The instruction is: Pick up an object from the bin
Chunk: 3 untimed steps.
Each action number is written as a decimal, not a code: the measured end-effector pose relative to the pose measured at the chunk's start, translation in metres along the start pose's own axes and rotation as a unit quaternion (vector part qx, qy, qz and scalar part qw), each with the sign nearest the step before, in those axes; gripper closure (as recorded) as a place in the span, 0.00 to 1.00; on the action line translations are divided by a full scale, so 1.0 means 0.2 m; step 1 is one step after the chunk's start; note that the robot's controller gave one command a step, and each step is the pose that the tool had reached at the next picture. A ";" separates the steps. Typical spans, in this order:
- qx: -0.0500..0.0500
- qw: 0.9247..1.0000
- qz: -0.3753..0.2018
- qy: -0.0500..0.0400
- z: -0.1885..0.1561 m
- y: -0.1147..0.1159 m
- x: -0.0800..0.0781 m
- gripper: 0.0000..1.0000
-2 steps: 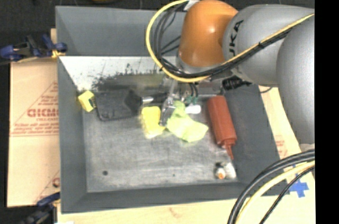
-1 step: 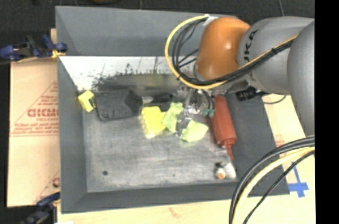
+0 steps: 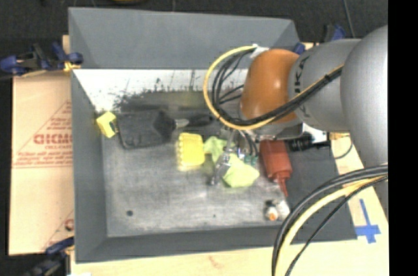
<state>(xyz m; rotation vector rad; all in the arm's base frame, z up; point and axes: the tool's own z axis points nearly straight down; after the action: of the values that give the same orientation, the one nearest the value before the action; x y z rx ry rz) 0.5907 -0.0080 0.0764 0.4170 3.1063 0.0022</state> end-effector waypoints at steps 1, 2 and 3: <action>0.000 0.999 0.033 -0.001 0.01 0.06 -0.16 1.00; 0.000 0.999 0.034 -0.001 0.01 0.06 -0.16 1.00; 0.001 0.999 0.034 0.000 0.00 0.06 -0.16 1.00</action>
Offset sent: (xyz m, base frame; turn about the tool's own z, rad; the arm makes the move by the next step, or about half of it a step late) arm 0.0000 0.0000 0.0000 0.0000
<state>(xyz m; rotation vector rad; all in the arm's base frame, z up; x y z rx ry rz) 0.6239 -0.0051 0.0773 0.5216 3.0913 0.0007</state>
